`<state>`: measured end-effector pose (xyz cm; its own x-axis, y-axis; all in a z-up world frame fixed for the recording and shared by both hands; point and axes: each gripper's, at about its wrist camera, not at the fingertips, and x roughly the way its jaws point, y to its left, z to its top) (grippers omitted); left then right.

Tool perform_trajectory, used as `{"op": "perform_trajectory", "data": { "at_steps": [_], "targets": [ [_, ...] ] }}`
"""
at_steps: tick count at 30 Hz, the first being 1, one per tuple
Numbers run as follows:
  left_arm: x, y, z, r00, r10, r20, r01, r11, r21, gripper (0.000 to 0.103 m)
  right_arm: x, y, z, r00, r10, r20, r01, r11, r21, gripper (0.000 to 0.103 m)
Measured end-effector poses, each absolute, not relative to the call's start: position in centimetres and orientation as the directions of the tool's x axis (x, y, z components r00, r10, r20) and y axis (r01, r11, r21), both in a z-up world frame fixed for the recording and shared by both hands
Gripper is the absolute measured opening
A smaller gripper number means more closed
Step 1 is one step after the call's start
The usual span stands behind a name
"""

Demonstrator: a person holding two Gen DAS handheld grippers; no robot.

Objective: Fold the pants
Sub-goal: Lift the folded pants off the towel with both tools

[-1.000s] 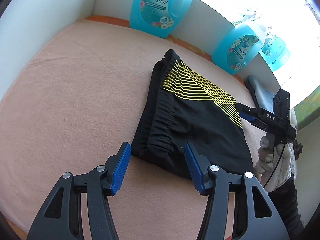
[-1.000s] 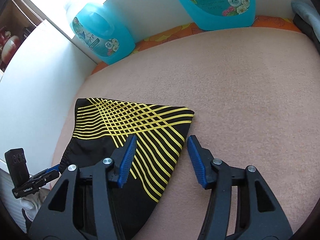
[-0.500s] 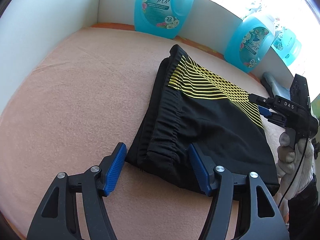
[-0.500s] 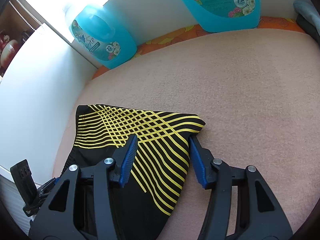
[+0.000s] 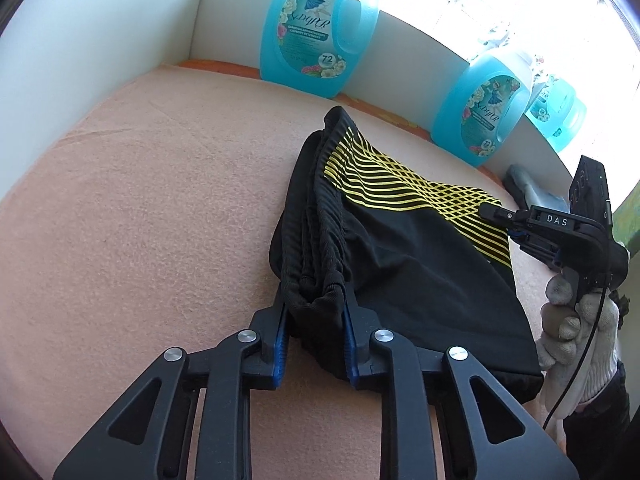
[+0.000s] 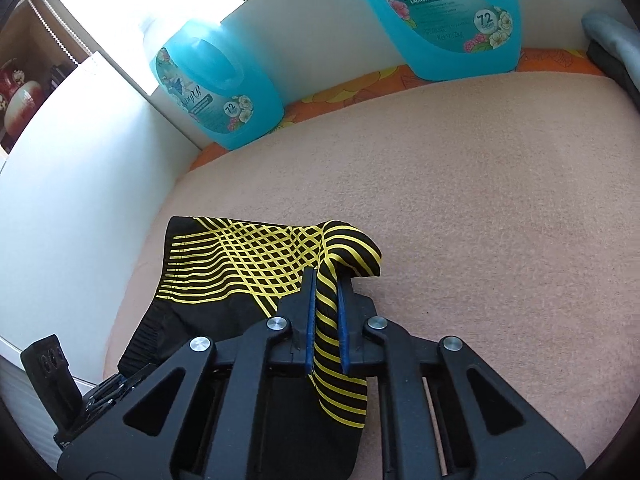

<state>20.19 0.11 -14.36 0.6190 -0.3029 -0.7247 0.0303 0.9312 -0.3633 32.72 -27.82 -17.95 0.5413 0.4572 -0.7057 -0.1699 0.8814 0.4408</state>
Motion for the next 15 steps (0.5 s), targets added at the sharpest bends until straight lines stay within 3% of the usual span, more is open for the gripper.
{"op": "perform_trajectory", "data": {
  "at_steps": [15],
  "targets": [
    [19.4,-0.3,-10.9,0.672,-0.391,-0.629,0.139,0.901,-0.411,0.018,29.4,-25.6,-9.5,0.643,0.390,-0.659,-0.268,0.921,0.283,0.009]
  ]
}}
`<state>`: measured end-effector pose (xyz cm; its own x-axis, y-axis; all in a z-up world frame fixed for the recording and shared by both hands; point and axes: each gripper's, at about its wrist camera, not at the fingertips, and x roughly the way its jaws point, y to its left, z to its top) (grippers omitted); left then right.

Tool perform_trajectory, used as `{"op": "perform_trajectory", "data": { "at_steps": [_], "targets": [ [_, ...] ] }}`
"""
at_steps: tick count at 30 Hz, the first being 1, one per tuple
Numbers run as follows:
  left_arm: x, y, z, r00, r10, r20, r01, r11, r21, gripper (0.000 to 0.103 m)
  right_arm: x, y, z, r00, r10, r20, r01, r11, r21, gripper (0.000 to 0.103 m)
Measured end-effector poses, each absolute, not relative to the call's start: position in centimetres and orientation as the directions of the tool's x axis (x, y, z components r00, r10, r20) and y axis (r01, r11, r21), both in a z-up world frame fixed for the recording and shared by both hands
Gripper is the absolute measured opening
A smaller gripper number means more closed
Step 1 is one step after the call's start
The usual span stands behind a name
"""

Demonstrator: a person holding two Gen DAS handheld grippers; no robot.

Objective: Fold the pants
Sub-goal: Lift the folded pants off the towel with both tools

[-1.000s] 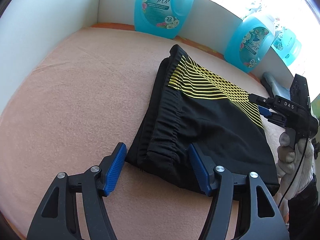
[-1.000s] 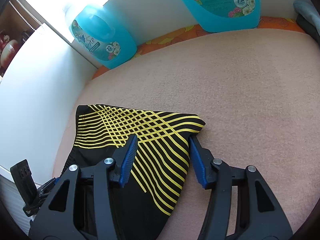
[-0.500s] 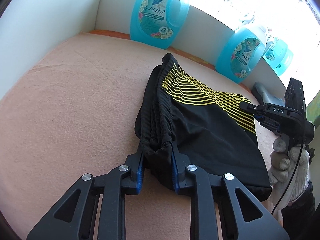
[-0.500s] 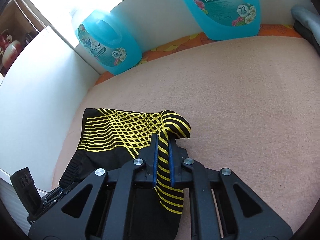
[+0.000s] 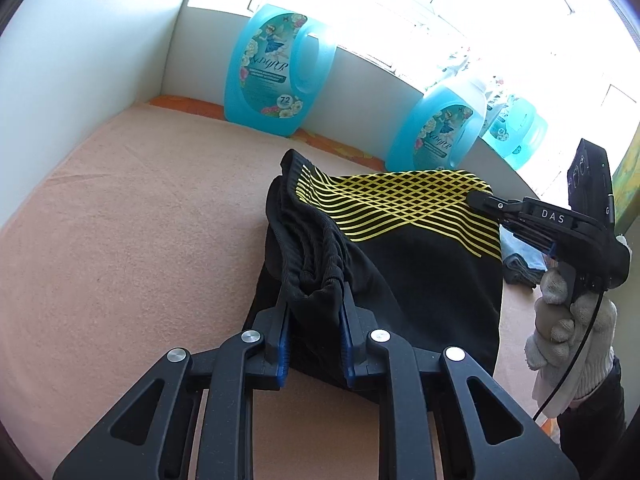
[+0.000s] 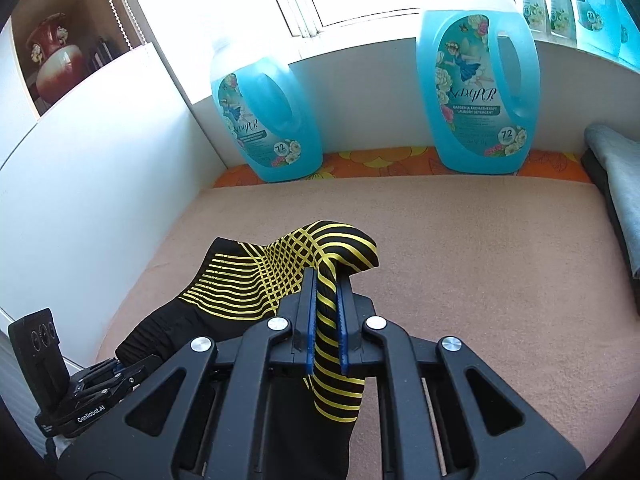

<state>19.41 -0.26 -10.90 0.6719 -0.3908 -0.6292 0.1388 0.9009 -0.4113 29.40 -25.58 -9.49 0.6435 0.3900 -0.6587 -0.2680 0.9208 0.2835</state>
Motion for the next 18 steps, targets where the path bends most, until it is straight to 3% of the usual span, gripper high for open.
{"op": "perform_trajectory", "data": {
  "at_steps": [6,9,14,16,18],
  "targets": [
    [20.0,-1.4,-10.4,0.672,-0.412,-0.615,0.172,0.895,-0.412,0.018,29.2,-26.7,-8.1,0.665,0.336,-0.667,-0.244,0.942,0.231,0.009],
    [21.9,-1.3,-12.5,0.616,-0.444,-0.651,0.147,0.876,-0.459,0.018,29.8,-27.7,-9.2,0.661,0.301,-0.687,-0.209,0.954,0.217,0.009],
    [23.8,-3.1,-14.7,0.577,-0.413,-0.704,0.142,0.900,-0.411,0.018,30.6,-30.1,-12.0,0.634,0.269,-0.725,-0.148,0.962,0.228,0.009],
    [24.0,-3.9,-15.1,0.579,-0.368,-0.728,0.149,0.925,-0.349,0.022,30.8,-30.7,-12.8,0.623,0.268,-0.735,-0.136,0.962,0.236,0.009],
    [24.0,-4.6,-15.1,0.587,-0.306,-0.749,0.151,0.951,-0.271,0.032,31.0,-31.0,-13.3,0.616,0.270,-0.740,-0.134,0.962,0.239,0.009]
  ]
}}
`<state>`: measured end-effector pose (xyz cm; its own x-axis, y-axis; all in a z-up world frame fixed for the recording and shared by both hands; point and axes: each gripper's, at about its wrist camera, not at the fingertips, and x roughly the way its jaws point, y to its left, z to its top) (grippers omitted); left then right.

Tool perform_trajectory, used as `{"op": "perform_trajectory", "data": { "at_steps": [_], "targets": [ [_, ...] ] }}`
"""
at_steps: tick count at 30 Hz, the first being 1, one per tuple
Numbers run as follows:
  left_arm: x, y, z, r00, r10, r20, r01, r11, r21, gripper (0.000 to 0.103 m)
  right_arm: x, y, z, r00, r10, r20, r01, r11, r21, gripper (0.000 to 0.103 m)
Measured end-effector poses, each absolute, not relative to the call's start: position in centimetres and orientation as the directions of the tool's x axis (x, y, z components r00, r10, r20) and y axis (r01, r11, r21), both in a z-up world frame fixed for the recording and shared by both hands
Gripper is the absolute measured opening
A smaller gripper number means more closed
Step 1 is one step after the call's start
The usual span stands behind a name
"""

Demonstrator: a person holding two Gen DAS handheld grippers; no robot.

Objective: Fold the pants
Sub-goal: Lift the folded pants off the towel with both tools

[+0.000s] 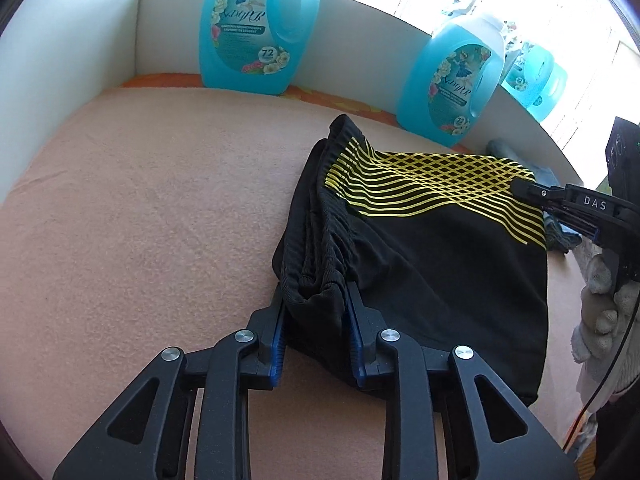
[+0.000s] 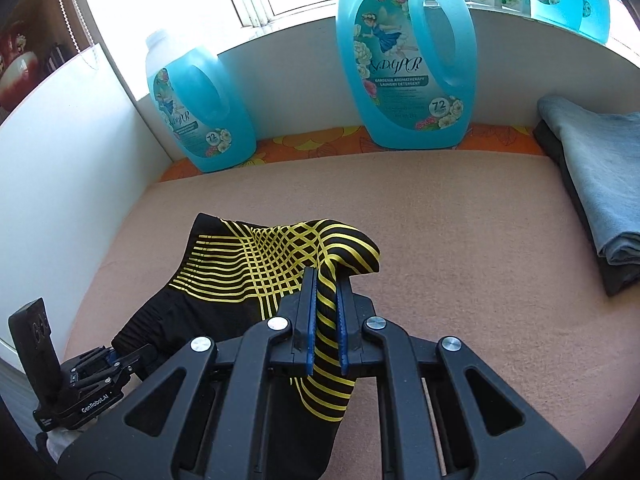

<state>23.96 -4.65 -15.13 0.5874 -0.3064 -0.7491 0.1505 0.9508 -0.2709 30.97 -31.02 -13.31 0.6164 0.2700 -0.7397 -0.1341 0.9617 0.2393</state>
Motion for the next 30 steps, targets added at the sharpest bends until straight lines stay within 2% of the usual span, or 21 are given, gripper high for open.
{"op": "perform_trajectory", "data": {
  "at_steps": [2,6,8,13,14,15,18,26,30],
  "targets": [
    [23.7,-4.7,-14.9,0.602,-0.236,-0.763,0.122,0.971,-0.204,0.044,31.0,-31.1,-13.6,0.615,0.275,-0.739,-0.142,0.960,0.240,0.009],
    [23.3,-3.8,-15.1,0.600,-0.193,-0.776,0.060,0.979,-0.197,0.058,31.2,-30.9,-13.9,0.614,0.287,-0.735,-0.155,0.957,0.245,0.009],
    [23.7,-4.1,-15.8,0.567,-0.216,-0.795,0.061,0.973,-0.221,0.059,31.1,-30.9,-14.1,0.613,0.289,-0.735,-0.157,0.957,0.246,0.009],
    [23.2,-5.5,-15.9,0.606,-0.157,-0.780,0.060,0.987,-0.152,0.060,31.3,-31.4,-14.6,0.615,0.293,-0.732,-0.138,0.954,0.266,0.009],
    [23.2,-5.6,-15.9,0.606,-0.170,-0.778,0.069,0.985,-0.161,0.054,31.4,-31.5,-14.8,0.615,0.293,-0.732,-0.128,0.953,0.274,0.009],
    [23.1,-5.5,-15.8,0.607,-0.180,-0.774,0.071,0.982,-0.173,0.036,31.3,-31.4,-15.0,0.614,0.294,-0.732,-0.123,0.952,0.280,0.009],
    [23.2,-5.1,-15.7,0.593,-0.238,-0.770,0.069,0.967,-0.245,0.016,31.2,-31.1,-15.4,0.611,0.300,-0.733,-0.123,0.950,0.286,0.009],
    [22.7,-4.0,-13.4,0.615,-0.362,-0.700,0.087,0.914,-0.397,0.013,30.2,-30.0,-12.3,0.643,0.286,-0.711,-0.159,0.957,0.241,0.009],
    [22.2,-4.7,-11.3,0.637,-0.377,-0.673,0.130,0.912,-0.388,0.013,29.4,-29.6,-10.0,0.671,0.272,-0.690,-0.175,0.962,0.209,0.009]
  ]
}}
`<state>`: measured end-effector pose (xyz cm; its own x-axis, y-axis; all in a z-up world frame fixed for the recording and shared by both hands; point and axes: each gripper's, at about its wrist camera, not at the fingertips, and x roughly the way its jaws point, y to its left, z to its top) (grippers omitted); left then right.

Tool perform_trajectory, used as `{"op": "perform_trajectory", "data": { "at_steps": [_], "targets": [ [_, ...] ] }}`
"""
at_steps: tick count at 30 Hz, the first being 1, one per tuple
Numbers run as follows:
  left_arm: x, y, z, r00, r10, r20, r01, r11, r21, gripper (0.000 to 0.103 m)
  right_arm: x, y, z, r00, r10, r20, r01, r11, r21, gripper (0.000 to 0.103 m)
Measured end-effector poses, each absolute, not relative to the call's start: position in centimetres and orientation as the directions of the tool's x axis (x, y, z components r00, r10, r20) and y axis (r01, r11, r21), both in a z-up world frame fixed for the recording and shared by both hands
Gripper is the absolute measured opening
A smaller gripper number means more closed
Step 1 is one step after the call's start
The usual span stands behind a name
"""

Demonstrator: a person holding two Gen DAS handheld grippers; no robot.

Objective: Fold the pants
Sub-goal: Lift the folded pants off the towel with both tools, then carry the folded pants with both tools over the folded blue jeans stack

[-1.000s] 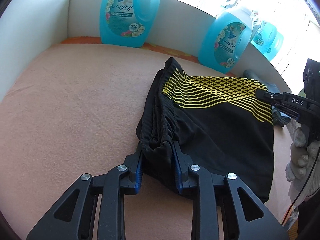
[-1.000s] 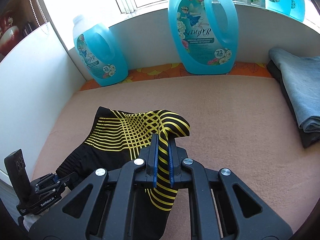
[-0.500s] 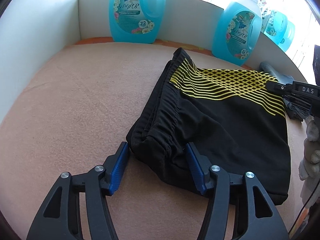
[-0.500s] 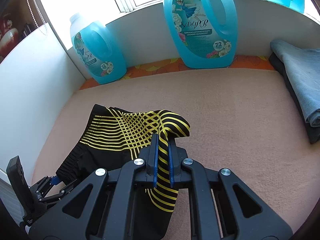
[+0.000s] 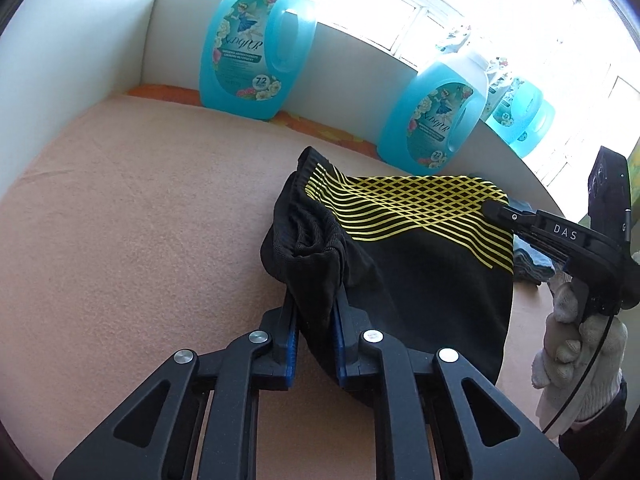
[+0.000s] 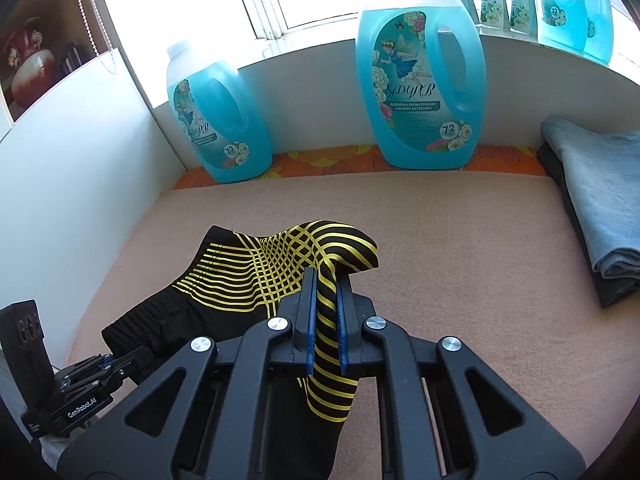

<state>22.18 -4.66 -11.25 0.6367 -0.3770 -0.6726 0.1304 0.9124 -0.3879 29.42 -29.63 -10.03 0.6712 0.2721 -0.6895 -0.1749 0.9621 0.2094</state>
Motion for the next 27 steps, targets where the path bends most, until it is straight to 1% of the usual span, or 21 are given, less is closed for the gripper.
{"op": "perform_trajectory", "data": {
  "at_steps": [6,11,18,27],
  "targets": [
    [21.2,-6.9,-9.4,0.648,-0.417,-0.638,0.204,0.901,-0.383,0.013,28.2,-31.1,-7.2,0.704,0.260,-0.660,-0.171,0.965,0.198,0.009],
    [20.5,-9.3,-7.6,0.641,-0.493,-0.589,0.281,0.864,-0.418,0.013,26.8,-33.9,-4.9,0.734,0.208,-0.646,-0.143,0.978,0.153,0.009],
    [20.3,-16.2,-5.4,0.604,-0.581,-0.546,0.407,0.814,-0.415,0.013,25.0,-39.6,-1.7,0.773,0.144,-0.618,-0.093,0.989,0.114,0.009],
    [22.2,-25.4,-3.6,0.563,-0.658,-0.500,0.500,0.753,-0.428,0.013,25.0,-47.5,1.8,0.806,0.044,-0.591,-0.046,0.999,0.012,0.009]
  ]
}}
